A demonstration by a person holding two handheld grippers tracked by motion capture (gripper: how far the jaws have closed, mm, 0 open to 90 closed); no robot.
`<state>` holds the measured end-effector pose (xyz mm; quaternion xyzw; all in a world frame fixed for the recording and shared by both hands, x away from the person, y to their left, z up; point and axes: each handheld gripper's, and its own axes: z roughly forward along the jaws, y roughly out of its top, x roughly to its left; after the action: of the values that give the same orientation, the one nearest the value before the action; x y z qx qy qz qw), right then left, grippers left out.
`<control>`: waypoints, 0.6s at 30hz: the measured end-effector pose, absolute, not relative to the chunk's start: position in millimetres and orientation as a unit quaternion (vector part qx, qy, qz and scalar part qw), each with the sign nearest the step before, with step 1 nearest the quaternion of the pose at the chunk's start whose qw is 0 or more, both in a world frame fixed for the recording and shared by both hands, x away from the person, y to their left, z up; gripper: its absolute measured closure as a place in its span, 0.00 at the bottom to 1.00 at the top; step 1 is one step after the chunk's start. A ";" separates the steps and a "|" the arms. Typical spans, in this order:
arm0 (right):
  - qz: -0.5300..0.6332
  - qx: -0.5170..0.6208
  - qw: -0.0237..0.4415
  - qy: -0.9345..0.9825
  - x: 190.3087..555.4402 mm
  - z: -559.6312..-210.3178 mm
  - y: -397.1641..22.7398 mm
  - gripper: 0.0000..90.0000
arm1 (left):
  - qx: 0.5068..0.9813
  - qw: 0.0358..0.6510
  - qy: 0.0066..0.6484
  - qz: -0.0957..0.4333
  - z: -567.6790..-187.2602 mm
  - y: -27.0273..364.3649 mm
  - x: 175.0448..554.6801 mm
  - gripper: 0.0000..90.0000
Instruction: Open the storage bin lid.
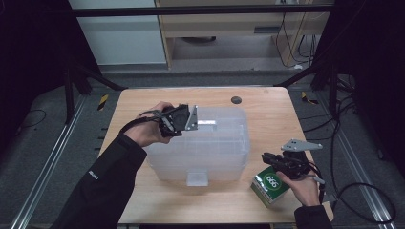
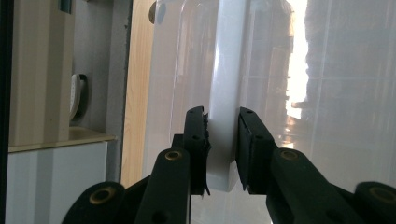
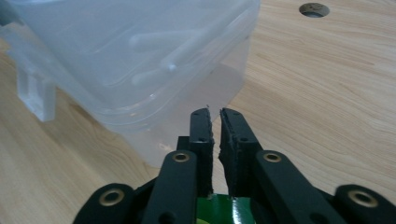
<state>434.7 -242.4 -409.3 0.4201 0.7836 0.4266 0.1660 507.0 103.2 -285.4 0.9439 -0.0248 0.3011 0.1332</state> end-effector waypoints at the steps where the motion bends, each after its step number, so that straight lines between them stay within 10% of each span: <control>1: 0.428 0.417 0.162 0.785 434.1 -409.4 -241.2 0.96 | 0.944 0.132 -0.023 0.301 -285.0 103.0 507.2 0.83; 18: 0.435 0.407 0.146 0.790 433.8 -411.0 -233.2 1.00 | 0.938 0.154 0.001 0.311 -276.3 107.0 515.9 0.81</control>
<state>433.8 -233.2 -411.0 0.4067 0.7903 0.4345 0.1458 515.9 107.0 -276.3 0.9380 0.0014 0.3105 0.1538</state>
